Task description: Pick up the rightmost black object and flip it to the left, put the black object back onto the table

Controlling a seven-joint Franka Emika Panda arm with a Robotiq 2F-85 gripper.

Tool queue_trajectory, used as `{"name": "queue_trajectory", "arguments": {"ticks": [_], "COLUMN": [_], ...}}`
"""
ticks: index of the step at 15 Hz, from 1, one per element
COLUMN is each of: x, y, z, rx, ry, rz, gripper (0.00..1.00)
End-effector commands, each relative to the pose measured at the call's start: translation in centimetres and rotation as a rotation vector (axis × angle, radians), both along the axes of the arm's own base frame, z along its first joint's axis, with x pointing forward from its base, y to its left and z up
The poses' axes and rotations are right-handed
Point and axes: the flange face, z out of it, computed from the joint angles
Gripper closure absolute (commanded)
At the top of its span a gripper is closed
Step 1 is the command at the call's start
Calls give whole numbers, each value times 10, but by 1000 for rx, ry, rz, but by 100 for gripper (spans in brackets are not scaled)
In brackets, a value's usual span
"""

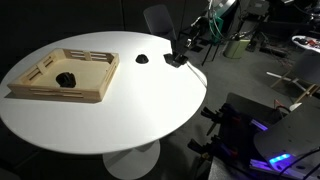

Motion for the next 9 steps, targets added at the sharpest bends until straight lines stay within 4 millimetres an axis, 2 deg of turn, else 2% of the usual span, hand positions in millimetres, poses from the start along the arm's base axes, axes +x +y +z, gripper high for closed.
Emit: {"name": "queue_trajectory", "arguments": {"ticks": [1,4,9], "x": [-2,-1,1], "y": [-5,-5,-4], "z": [4,9,33], "rx": [16,-2,-72], "ry": [-29,-31,-46], "rz": [2,9,36], "gripper": [97,98,98]}}
